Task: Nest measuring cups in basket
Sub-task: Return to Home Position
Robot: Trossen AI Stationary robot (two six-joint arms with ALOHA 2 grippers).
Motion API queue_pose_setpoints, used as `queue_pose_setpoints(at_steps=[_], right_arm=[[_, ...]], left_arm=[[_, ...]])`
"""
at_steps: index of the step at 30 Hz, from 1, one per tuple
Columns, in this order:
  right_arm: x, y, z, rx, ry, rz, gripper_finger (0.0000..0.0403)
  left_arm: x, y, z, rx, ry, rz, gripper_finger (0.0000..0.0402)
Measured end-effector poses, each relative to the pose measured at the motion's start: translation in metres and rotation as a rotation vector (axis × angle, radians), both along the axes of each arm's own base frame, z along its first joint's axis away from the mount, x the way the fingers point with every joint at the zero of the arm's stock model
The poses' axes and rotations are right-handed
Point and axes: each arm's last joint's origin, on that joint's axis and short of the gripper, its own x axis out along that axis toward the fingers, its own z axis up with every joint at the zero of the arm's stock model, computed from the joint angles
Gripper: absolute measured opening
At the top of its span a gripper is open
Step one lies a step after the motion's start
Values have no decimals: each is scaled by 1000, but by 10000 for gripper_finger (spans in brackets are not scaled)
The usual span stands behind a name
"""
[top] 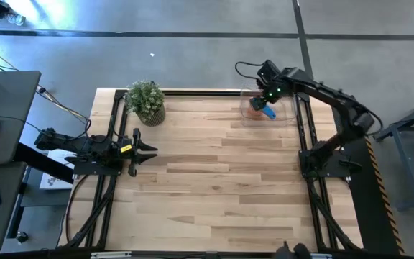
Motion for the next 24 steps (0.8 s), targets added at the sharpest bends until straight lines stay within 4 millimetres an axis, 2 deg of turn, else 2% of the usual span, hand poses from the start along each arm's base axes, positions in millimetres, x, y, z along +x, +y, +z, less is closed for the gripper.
queue_pose_setpoints(at_steps=[6,10,16,20,24], right_arm=[[26,50,52,-226,-333,139,243],[34,95,65,-385,-570,191,243],[32,145,48,-459,-815,261,244],[28,166,25,-500,-936,359,244],[19,178,0,-531,-1063,405,244]], left_arm=[[0,0,0,0,0,-1,90],[0,0,0,0,0,0,90],[0,0,0,0,0,0,90],[0,0,0,0,0,0,90],[0,0,0,0,0,-1,90]])
